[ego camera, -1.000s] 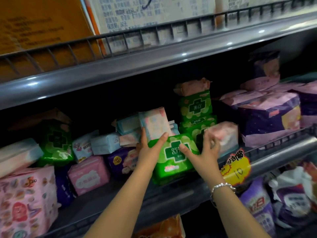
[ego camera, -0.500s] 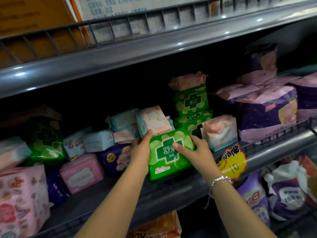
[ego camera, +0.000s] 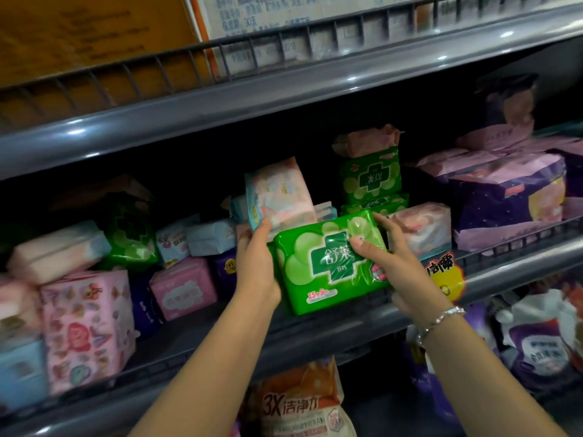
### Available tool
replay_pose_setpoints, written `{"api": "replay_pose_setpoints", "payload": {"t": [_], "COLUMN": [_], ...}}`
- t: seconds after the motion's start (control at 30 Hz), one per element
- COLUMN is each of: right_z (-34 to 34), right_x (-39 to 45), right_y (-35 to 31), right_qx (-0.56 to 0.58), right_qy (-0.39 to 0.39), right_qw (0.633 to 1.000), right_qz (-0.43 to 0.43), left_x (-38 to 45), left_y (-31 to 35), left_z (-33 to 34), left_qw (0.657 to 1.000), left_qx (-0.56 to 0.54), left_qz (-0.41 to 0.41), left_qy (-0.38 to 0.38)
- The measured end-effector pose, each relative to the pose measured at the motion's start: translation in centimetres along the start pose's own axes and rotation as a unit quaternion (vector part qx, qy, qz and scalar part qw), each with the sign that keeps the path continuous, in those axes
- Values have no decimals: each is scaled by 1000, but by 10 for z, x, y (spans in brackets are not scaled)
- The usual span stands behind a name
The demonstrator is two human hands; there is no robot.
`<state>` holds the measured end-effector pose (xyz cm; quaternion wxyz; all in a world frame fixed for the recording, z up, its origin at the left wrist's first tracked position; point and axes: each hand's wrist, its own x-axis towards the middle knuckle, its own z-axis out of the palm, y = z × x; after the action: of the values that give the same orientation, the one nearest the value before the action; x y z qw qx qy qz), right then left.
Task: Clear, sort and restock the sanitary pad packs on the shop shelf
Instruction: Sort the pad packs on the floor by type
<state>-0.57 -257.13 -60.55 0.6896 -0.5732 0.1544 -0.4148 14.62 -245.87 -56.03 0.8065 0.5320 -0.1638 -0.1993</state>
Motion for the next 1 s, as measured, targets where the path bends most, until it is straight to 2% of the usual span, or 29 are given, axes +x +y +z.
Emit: {"api": "replay_pose_setpoints", "payload": {"t": [0.2,0.33,0.5,0.7,0.87,1.0], "right_z": [15,23,37,59,86,109], "right_x": [-47,-85,-126,-179,-220,-249], "right_y": [2,15,37,80,131,167], "right_qx": [17,28,28,-1,-43,-72], "right_qy": [-48,-81,-123,-166,-169,-205], "right_qw": [998,992,982,963,952,930], "right_qz": [48,88,143,210,250,298], "left_x": [-64,-118,-180,-235,-264,-274], "left_y": [29,36,22,-8,-44,-69], "left_z": [-71,-121,-182,-249,-303,-335], "left_qw": [997,993,991,985,959,930], "left_qx": [-67,-106,-84,-45,-126,-193], "left_qz": [17,-13,-52,-60,-131,-190], "left_qy": [23,52,95,153,219,249]}}
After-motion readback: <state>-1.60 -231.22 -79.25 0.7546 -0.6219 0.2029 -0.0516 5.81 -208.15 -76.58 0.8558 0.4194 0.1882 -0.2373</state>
